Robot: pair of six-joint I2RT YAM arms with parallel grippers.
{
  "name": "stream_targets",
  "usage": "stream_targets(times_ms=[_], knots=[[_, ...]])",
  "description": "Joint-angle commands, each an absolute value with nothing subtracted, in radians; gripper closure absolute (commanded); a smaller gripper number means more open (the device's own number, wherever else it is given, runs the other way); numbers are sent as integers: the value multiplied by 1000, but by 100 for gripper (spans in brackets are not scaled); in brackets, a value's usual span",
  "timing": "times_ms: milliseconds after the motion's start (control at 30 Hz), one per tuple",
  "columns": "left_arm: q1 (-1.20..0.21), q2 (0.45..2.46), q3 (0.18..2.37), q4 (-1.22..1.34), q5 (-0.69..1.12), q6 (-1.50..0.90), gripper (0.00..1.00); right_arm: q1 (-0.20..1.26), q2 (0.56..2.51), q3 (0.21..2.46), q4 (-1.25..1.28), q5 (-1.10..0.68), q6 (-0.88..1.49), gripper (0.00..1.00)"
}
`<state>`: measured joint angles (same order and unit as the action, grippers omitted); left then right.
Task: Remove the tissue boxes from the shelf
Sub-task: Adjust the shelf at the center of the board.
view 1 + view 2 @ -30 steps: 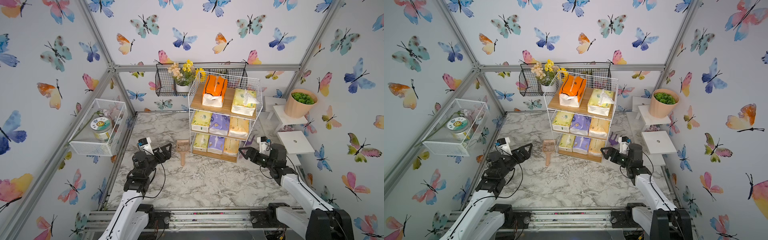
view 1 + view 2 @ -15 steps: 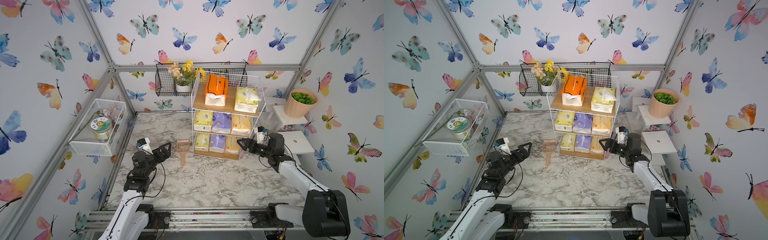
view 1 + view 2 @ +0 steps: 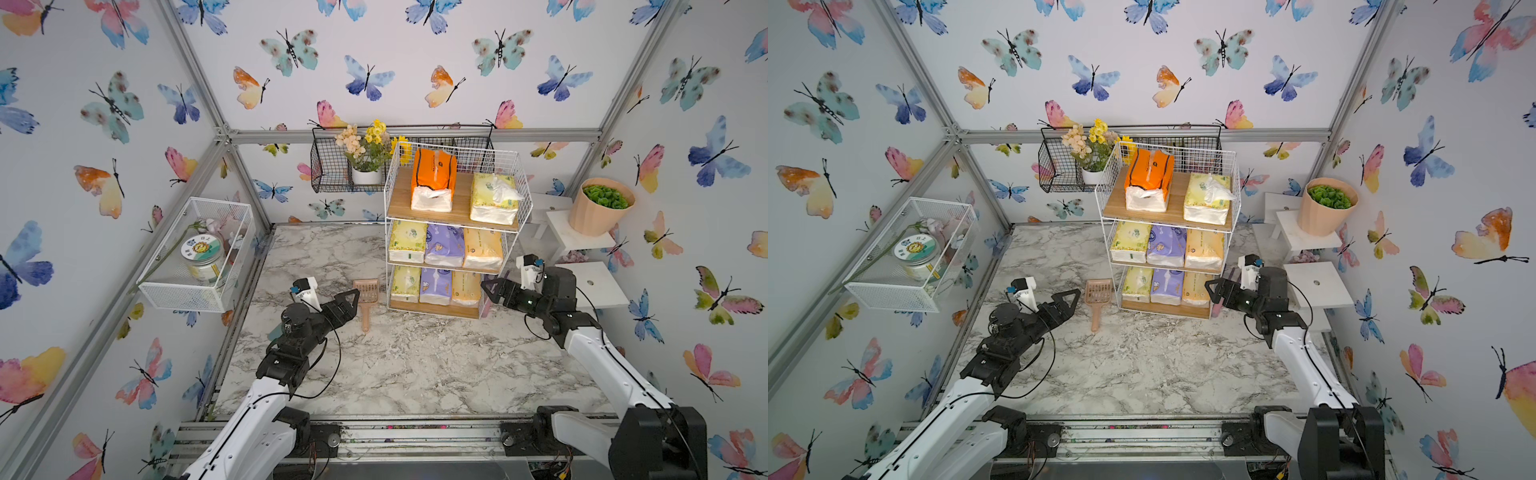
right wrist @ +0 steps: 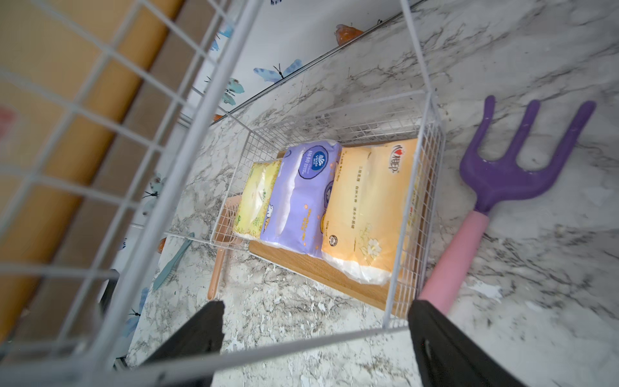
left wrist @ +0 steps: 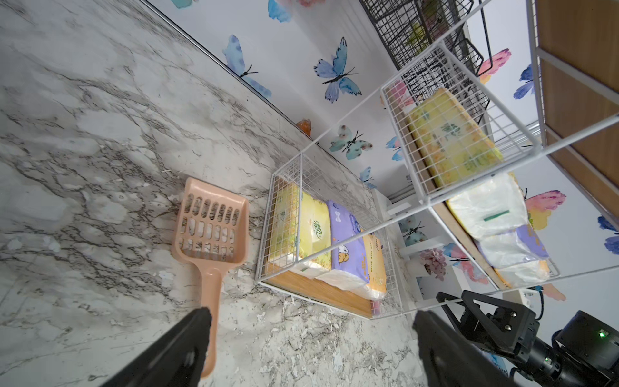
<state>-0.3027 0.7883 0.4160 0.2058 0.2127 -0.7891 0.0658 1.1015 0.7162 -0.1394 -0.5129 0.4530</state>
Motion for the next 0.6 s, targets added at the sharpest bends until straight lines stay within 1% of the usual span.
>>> stream_targets(times_ms=[0,100,167,267,433,567], knots=[[-377,815,415,320,134,-863,1,61,1017,778,-410,-382,472,11],[-427,856,437,324,91,-904,1,61,920,864,-521,-315,502,14],[-437,882,439,330,75,-954,1,61,861,933,-564,-269,521,18],[-440,909,440,342,59,-997,1,61,835,1054,-614,-255,517,23],[-442,933,451,336,46,-1004,1,61,938,1341,-710,-359,463,27],[-442,937,468,324,59,-990,1,61,1038,1573,-773,-398,418,30]])
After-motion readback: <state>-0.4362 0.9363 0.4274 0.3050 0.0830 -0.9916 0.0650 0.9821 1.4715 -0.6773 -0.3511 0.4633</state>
